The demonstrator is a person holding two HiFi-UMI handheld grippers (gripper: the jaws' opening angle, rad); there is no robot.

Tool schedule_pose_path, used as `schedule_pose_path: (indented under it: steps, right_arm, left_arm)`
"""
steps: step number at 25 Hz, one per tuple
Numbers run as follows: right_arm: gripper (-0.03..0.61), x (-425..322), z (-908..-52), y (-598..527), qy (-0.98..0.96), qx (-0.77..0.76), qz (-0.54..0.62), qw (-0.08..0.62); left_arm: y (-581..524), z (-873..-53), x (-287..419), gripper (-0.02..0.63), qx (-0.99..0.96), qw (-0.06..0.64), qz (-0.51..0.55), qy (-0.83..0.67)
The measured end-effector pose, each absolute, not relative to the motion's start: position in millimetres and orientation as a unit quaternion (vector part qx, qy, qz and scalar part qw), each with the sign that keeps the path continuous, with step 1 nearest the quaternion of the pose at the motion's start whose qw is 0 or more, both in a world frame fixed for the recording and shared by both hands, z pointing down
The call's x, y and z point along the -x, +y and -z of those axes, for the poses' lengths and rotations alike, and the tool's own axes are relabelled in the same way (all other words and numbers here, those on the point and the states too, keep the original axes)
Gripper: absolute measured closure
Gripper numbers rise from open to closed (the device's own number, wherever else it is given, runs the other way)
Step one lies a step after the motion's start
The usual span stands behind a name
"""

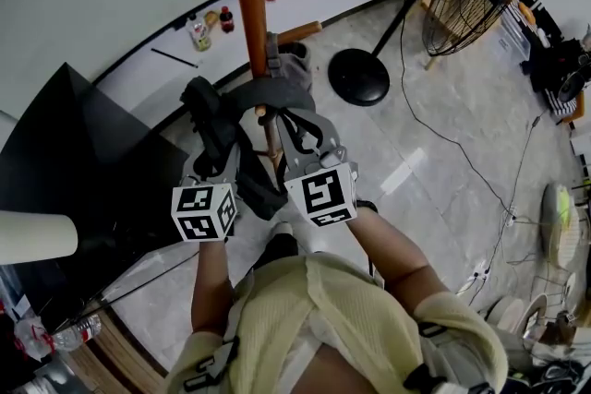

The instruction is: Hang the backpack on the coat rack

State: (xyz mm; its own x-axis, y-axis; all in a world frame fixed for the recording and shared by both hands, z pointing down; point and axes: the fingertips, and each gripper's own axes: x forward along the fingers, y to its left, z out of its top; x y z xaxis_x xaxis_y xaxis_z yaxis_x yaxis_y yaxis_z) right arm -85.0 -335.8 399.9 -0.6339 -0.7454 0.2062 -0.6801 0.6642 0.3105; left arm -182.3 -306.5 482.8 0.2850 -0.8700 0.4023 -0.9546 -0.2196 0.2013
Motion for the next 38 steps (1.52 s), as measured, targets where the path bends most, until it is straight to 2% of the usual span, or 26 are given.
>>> schedule_pose_path:
  steps: [11, 38]
  right_arm:
    - [0.569, 87, -407, -332, -0.894, -0.397, 0.117, 0.173]
    - [0.575, 74, -462, -310, -0.897, -0.384, 0.050, 0.215]
  left_arm:
    - [-305, -508, 170, 0.436, -0.778, 0.248, -0.088, -0.570]
    - [-297, -583, 159, 0.414, -0.755, 0.324, -0.101, -0.562]
